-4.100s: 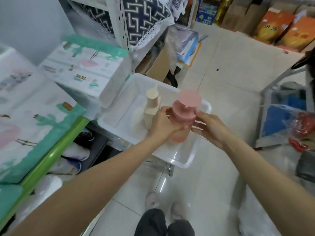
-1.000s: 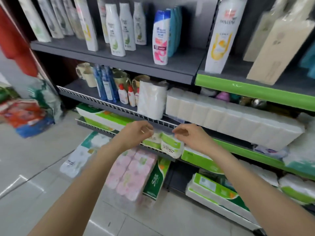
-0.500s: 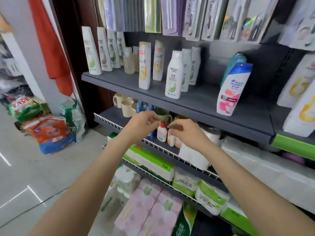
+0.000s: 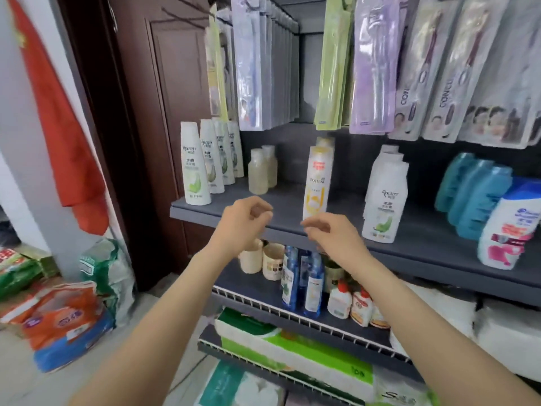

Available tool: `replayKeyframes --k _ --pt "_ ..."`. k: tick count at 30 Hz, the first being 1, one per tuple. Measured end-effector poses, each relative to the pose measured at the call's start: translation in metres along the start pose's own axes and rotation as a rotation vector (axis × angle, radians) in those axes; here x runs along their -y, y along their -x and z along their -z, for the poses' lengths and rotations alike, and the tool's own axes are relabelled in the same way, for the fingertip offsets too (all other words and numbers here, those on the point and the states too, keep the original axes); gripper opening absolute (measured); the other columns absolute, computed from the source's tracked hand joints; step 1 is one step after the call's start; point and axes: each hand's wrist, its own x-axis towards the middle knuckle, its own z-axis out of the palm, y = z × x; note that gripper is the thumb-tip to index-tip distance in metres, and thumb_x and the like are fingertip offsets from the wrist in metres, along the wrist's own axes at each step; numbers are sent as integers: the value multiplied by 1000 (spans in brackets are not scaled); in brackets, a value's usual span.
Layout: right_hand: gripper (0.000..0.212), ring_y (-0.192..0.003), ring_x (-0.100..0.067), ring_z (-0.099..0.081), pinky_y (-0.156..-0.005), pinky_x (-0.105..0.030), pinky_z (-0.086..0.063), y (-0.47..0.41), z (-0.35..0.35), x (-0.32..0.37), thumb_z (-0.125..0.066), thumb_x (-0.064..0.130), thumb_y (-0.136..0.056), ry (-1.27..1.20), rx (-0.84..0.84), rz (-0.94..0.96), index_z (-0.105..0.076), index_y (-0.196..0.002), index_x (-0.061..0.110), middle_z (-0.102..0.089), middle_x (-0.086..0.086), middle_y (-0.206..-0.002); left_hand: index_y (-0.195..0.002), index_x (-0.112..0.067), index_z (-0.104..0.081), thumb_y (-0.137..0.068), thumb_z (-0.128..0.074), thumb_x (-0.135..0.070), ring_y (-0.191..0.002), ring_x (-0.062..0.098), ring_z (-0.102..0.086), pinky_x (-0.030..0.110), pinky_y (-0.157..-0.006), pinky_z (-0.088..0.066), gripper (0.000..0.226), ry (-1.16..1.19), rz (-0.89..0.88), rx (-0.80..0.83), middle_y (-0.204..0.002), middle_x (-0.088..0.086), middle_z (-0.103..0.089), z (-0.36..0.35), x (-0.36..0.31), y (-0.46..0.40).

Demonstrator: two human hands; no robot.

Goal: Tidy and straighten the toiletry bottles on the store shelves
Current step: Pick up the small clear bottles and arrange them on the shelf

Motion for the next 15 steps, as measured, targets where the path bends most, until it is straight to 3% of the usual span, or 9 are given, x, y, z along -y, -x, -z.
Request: replayKeyframes --k 4,7,11,15 --pt "19 -95 -8 -58 -88 -31 -51 -40 -33 19 -55 14 -93 -4 -10 21 -66 -107 19 -63 7 -103 -92 -23 -63 -90 -57 -21 -72 14 -67 29 -73 -54 6 85 24 -21 -90 1 -68 24 30 -43" --pt "18 -100 -13 -61 -91 -38 -51 -77 -55 24 -55 15 -92 0 -14 27 -66 -106 21 -66 2 -108 -95 -20 -61 -91 -55 -20 -68 10 -64 30 -72 -53 7 150 75 -37 -91 1 -67 33 49 -81" --pt "21 -100 -15 -60 -88 -41 -53 -137 -77 23 -54 15 -92 7 -46 3 -65 -110 20 -65 2 -104 -95 -20 -60 -89 -57 -21 -78 17 -64 34 -77 -51 7 187 95 -51 -87 -2 -65 37 73 -137" --pt "30 -93 -14 -57 -85 -31 -52 -186 -97 16 -53 14 -92 -7 -104 -66 -57 -122 17 -61 0 -108 -103 -19 -59 -88 -59 -25 -94 21 -62 35 -83 -49 17 240 152 -76 -97 -1 -63 28 93 -190"
